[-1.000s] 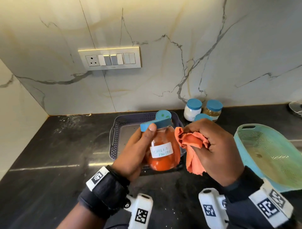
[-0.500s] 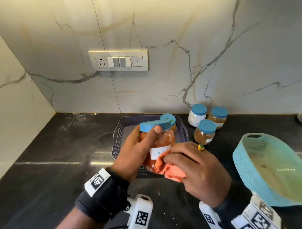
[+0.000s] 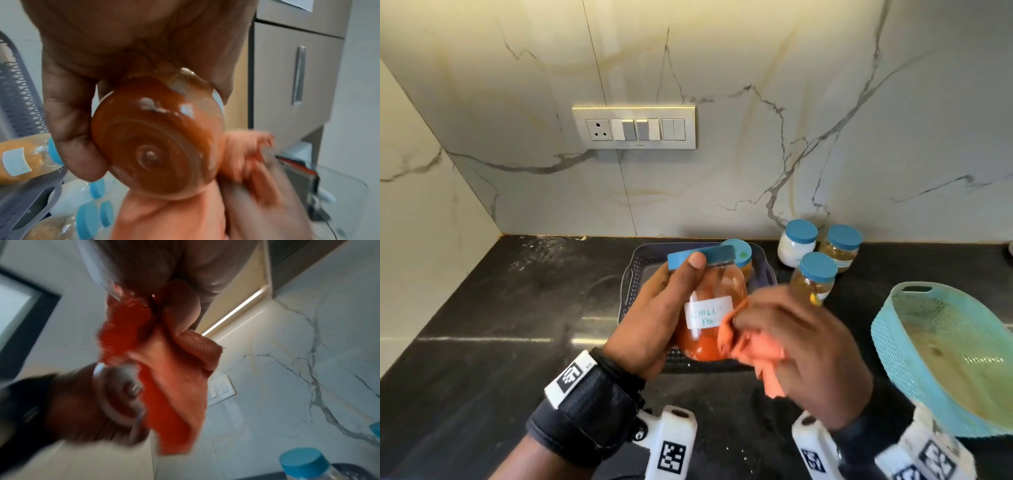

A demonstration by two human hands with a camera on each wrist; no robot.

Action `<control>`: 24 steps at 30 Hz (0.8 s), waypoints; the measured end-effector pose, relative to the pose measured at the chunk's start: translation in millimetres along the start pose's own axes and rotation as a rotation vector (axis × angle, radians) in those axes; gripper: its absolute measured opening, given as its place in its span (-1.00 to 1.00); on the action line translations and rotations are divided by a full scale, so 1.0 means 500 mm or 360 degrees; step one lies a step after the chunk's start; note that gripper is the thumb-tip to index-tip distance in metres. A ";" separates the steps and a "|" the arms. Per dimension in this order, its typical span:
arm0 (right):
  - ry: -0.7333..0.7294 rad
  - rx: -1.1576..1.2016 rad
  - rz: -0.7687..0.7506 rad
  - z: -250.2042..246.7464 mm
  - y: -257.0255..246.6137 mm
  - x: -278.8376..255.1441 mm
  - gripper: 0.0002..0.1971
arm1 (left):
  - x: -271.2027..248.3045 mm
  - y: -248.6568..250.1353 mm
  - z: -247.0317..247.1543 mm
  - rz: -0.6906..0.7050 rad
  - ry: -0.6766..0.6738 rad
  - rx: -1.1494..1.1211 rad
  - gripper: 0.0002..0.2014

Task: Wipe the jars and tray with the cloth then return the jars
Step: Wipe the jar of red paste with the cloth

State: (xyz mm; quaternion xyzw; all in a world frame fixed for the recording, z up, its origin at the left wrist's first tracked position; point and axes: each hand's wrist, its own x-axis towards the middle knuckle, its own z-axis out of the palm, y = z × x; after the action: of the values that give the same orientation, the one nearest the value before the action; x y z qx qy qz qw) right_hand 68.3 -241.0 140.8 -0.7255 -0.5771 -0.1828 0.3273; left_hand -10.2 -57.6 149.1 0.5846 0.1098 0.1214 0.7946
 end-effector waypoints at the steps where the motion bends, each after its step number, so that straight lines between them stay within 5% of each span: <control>1: 0.0083 0.0072 0.0092 -0.010 0.009 0.025 -0.67 | -0.002 -0.001 0.004 -0.0007 -0.0030 0.0023 -0.53; 4: 0.0208 0.0189 0.0218 -0.035 0.023 0.075 -0.74 | 0.000 0.000 0.008 -0.0016 -0.0074 0.0005 -0.37; 13: -0.0101 -0.0009 0.0036 0.013 -0.033 -0.026 -0.74 | -0.002 0.003 -0.016 -0.0100 0.0050 -0.0173 -0.31; 20: 0.0299 0.0225 0.0303 -0.019 0.011 0.054 -0.73 | -0.005 -0.019 -0.021 -0.0159 -0.0058 -0.0111 -0.24; 24: 0.0292 0.0341 0.0309 0.002 -0.017 0.031 -0.78 | -0.007 -0.011 -0.022 -0.0129 -0.0040 -0.0160 -0.26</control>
State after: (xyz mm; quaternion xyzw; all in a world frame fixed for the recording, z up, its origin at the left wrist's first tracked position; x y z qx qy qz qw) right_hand 64.3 -228.1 152.1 -0.7190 -0.4882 -0.1532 0.4702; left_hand -16.5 -50.2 140.9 0.5405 0.1172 0.0870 0.8286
